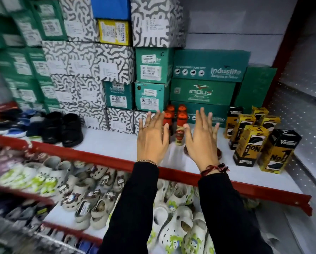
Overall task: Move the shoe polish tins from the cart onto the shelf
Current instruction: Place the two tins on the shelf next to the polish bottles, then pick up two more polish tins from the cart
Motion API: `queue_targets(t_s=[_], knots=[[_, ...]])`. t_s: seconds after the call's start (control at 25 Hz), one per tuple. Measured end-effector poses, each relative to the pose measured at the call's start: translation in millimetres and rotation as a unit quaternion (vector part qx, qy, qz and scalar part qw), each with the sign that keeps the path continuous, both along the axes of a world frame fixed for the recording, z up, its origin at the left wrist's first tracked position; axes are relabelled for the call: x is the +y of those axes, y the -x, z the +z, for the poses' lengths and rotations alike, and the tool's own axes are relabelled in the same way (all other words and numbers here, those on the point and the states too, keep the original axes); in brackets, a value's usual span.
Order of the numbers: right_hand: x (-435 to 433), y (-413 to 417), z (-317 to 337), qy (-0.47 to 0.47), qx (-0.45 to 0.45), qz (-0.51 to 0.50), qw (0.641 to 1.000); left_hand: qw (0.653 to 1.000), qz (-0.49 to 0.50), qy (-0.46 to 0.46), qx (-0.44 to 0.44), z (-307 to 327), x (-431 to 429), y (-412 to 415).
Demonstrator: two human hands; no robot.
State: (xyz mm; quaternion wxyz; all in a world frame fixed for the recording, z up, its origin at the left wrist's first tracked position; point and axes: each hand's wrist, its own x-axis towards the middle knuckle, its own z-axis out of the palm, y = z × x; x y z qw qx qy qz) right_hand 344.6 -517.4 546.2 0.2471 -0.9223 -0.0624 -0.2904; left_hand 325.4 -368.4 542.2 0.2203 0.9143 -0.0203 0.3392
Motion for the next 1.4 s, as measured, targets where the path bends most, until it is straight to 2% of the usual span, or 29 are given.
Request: queue_targets(t_s=[0.24, 0.44, 0.68, 0.84, 1.0, 1.12, 1.28, 1.4], knots=[[107.8, 29.3, -23.4, 0.027, 0.014, 0.159, 0.987, 0.987, 0.159, -0.003, 0.026, -29.2, 92.8, 68.6], [205.1, 71.9, -64.7, 0.044, 0.069, 0.306, 0.949, 0.956, 0.283, 0.022, 0.074, -69.6, 172.8, 144.4], [308.5, 134.6, -145.5, 0.112, 0.180, 0.459, 0.863, 0.894, 0.410, 0.101, 0.148, -153.6, 255.5, 241.4], [366.8, 167.3, -230.1, 0.206, 0.297, 0.538, 0.762, 0.835, 0.460, 0.198, 0.228, -240.1, 295.8, 293.2], [404.6, 180.8, -324.9, 0.300, 0.387, 0.523, 0.698, 0.761, 0.477, 0.309, 0.313, -326.4, 314.6, 316.1], [425.3, 172.3, -398.0, 0.362, 0.434, 0.488, 0.665, 0.665, 0.508, 0.395, 0.379, -393.3, 320.6, 315.4], [437.8, 159.6, -479.2, 0.422, 0.462, 0.436, 0.646, 0.511, 0.510, 0.507, 0.471, -470.1, 317.0, 303.4], [443.5, 152.3, -519.5, 0.436, 0.473, 0.403, 0.651, 0.438, 0.490, 0.554, 0.512, -515.6, 319.9, 294.2]])
